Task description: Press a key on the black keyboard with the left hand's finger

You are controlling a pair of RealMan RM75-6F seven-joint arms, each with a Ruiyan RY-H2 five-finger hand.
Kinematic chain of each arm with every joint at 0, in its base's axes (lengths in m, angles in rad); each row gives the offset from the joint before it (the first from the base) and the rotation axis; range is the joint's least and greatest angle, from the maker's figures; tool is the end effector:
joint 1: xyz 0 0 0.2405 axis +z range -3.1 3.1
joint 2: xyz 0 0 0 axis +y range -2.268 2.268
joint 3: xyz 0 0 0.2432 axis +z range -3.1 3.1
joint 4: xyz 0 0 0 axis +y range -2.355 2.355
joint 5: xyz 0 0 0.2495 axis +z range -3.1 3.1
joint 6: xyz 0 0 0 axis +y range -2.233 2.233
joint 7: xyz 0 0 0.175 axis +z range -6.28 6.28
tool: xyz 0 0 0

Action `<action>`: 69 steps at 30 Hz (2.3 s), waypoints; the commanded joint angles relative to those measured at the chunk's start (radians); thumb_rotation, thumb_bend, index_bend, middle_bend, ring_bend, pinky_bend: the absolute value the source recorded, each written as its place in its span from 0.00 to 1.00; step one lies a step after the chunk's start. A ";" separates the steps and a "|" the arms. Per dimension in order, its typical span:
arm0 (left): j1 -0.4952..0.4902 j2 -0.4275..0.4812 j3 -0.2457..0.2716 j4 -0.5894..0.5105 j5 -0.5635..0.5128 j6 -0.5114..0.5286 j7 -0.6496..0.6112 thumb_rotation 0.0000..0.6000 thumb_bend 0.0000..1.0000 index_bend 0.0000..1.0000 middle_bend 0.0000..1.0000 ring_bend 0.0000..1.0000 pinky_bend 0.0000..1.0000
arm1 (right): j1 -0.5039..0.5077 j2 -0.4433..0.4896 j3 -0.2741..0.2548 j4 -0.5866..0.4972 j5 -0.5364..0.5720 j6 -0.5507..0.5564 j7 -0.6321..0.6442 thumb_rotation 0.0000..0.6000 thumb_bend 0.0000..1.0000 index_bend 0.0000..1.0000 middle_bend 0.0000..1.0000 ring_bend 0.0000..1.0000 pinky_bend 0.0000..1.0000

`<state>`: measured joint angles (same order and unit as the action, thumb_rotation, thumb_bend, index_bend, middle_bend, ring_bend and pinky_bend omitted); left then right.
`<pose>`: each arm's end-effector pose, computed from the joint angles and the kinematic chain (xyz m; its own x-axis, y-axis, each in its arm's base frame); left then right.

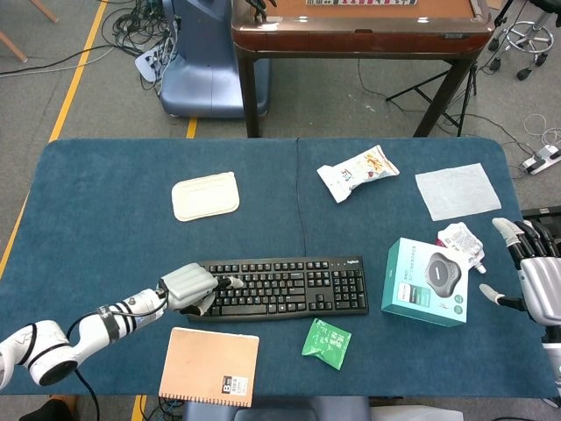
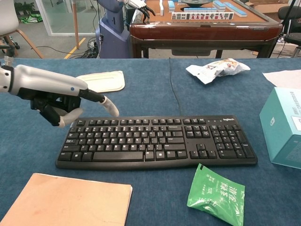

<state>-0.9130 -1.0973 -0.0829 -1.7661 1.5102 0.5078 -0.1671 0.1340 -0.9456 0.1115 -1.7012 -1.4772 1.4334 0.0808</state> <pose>-0.1077 0.3314 -0.0267 0.6137 0.5332 0.5823 0.7354 -0.6544 -0.1758 -0.2992 -0.2441 0.1668 0.3909 0.0325 0.9199 -0.9190 -0.0428 0.3920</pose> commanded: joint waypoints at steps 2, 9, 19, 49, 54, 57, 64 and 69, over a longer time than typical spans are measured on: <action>-0.030 -0.040 -0.005 0.015 -0.048 -0.027 0.044 1.00 0.78 0.14 1.00 1.00 1.00 | -0.001 -0.002 0.000 0.003 0.002 0.001 0.002 1.00 0.11 0.05 0.13 0.08 0.07; -0.076 -0.104 0.002 0.059 -0.131 -0.071 0.121 1.00 0.78 0.14 1.00 1.00 1.00 | -0.005 -0.002 -0.003 0.008 0.007 0.002 0.005 1.00 0.11 0.05 0.13 0.08 0.07; -0.114 -0.167 0.039 0.103 -0.239 -0.081 0.221 1.00 0.78 0.14 1.00 1.00 1.00 | -0.009 -0.004 -0.005 0.022 0.013 0.003 0.017 1.00 0.11 0.05 0.13 0.08 0.07; -0.174 -0.216 0.105 0.132 -0.393 -0.060 0.331 1.00 0.78 0.14 1.00 1.00 1.00 | -0.019 -0.006 -0.008 0.040 0.012 0.013 0.039 1.00 0.11 0.05 0.13 0.08 0.07; -0.179 -0.206 0.108 0.115 -0.410 -0.045 0.338 1.00 0.78 0.14 1.00 1.00 1.00 | -0.020 -0.006 -0.008 0.042 0.011 0.015 0.041 1.00 0.11 0.05 0.13 0.08 0.07; -0.171 -0.181 0.105 0.089 -0.407 -0.018 0.336 1.00 0.78 0.14 1.00 1.00 1.00 | -0.022 -0.006 -0.007 0.042 0.011 0.018 0.042 1.00 0.11 0.05 0.13 0.08 0.07; -0.081 -0.071 0.069 -0.014 -0.343 0.113 0.237 1.00 0.77 0.11 0.89 0.94 1.00 | -0.024 -0.006 -0.007 0.046 0.013 0.019 0.047 1.00 0.11 0.05 0.13 0.08 0.07; 0.031 0.002 0.057 -0.047 -0.282 0.271 0.153 1.00 0.66 0.07 0.70 0.76 0.98 | -0.022 -0.009 -0.005 0.051 0.013 0.017 0.051 1.00 0.11 0.05 0.13 0.08 0.07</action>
<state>-0.9450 -1.1397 -0.0142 -1.7875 1.1947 0.6986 0.0313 0.1118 -0.9539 0.1058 -1.6507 -1.4646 1.4509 0.1315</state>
